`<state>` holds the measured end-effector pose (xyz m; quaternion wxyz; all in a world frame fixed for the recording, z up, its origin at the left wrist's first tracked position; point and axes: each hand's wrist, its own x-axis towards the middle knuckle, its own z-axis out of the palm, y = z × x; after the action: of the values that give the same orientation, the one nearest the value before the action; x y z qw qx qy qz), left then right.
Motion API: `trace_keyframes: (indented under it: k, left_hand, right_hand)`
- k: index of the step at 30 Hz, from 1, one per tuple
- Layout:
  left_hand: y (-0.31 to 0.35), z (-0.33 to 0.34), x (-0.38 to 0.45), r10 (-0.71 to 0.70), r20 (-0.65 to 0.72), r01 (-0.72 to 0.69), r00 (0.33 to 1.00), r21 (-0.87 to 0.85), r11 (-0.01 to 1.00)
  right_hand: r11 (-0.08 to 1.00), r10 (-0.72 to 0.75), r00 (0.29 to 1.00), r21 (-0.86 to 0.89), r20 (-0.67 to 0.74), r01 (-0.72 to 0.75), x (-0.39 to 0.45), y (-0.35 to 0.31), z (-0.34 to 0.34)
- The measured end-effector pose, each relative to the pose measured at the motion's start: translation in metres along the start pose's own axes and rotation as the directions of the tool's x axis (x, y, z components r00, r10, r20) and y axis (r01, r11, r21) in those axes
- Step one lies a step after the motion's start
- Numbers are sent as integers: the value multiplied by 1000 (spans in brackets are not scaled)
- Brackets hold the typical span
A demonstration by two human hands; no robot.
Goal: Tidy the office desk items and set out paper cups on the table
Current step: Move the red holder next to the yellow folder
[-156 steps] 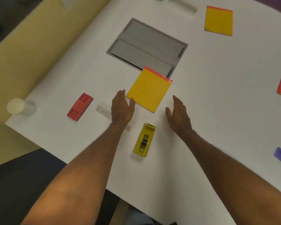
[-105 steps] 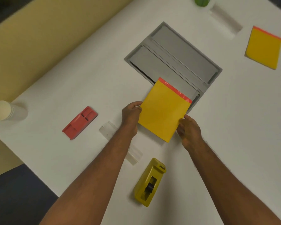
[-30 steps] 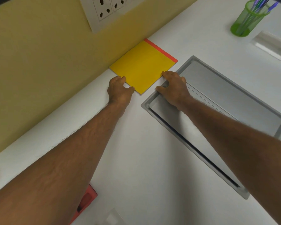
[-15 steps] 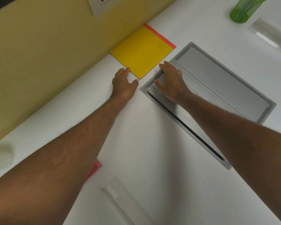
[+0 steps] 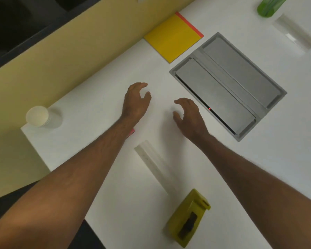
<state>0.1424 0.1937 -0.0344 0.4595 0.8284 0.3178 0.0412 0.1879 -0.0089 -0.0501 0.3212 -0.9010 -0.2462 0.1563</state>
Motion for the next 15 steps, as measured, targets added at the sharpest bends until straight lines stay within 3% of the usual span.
trace_keyframes:
  k: [8, 15]
  left_hand:
    - [-55, -71, -62, -157, -200, 140, 967, -97, 985]
    - [-108, -86, -114, -446, -210, 378, 870, -296, 877]
  right_hand:
    - [988, 33, 999, 147, 38, -39, -28, -48, 52]
    - [981, 57, 982, 171, 180, -89, -29, -87, 96]
